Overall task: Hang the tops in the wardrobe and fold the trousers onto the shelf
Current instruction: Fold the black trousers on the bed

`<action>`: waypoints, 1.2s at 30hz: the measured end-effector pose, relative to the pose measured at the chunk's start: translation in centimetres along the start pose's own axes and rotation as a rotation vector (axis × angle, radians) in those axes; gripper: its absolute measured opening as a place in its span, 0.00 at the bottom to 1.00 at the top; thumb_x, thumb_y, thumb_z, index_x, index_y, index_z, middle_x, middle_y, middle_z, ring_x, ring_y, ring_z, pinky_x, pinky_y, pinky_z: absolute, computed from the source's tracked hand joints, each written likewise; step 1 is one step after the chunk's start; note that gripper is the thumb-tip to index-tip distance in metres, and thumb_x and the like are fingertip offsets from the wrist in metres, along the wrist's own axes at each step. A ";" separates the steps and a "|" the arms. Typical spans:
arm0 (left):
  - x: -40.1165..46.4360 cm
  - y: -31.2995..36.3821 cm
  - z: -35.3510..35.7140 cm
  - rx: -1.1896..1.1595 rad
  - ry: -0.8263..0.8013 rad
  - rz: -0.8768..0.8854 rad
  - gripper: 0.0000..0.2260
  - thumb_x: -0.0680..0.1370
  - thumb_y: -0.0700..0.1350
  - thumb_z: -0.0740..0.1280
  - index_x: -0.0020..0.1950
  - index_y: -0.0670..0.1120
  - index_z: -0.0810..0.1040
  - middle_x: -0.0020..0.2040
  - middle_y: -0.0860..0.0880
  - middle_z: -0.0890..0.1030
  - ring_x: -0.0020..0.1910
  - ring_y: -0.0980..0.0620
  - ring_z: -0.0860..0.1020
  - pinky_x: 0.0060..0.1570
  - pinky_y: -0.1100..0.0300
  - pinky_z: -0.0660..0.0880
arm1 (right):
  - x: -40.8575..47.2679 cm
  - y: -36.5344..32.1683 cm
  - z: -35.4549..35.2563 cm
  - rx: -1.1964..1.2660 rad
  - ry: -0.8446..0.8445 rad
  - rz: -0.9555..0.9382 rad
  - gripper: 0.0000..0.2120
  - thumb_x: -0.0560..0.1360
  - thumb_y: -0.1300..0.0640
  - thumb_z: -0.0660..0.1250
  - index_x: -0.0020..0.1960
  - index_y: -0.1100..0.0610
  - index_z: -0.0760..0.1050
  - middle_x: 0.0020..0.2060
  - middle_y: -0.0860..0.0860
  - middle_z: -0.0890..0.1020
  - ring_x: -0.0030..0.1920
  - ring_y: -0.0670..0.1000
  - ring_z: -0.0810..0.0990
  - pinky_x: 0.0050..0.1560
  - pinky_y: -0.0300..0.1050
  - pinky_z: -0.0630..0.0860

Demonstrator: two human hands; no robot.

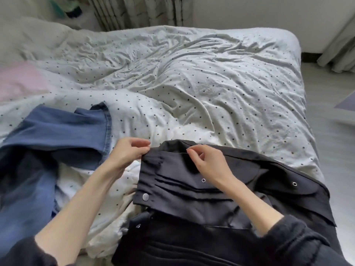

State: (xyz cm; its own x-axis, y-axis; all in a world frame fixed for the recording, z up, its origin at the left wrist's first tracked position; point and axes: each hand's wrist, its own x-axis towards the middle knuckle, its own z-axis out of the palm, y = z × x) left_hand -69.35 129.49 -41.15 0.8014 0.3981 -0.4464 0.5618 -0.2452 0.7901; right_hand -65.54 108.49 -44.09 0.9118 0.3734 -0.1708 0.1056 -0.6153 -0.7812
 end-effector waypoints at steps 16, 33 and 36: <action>-6.3 2.0 1.7 -0.144 -0.536 0.298 0.18 0.74 0.24 0.54 0.47 0.39 0.79 0.48 0.42 0.84 0.52 0.50 0.82 0.54 0.59 0.78 | 0.2 -0.6 -2.0 0.618 -0.538 0.792 0.08 0.70 0.62 0.72 0.48 0.60 0.78 0.44 0.57 0.77 0.38 0.51 0.78 0.38 0.43 0.75; -6.3 -1.7 4.9 0.596 -0.248 0.206 0.05 0.77 0.45 0.64 0.43 0.47 0.74 0.42 0.50 0.77 0.43 0.51 0.75 0.41 0.62 0.66 | -1.6 -0.4 -7.4 0.791 -0.081 0.678 0.02 0.72 0.64 0.68 0.44 0.62 0.79 0.33 0.54 0.81 0.29 0.50 0.80 0.34 0.43 0.80; -6.8 -1.4 2.7 0.493 -0.059 0.225 0.05 0.78 0.42 0.60 0.43 0.45 0.68 0.37 0.49 0.74 0.42 0.48 0.72 0.40 0.58 0.63 | -1.7 -2.6 -7.1 0.705 -0.071 0.540 0.04 0.71 0.65 0.69 0.46 0.61 0.80 0.33 0.54 0.80 0.30 0.49 0.78 0.34 0.42 0.76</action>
State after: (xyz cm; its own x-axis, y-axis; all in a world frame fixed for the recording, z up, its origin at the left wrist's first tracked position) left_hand -74.97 124.70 -40.35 0.9150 0.2413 -0.3234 0.3937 -0.7095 0.5844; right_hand -64.49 104.49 -37.50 0.7373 0.2123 -0.6414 -0.6217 -0.1583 -0.7670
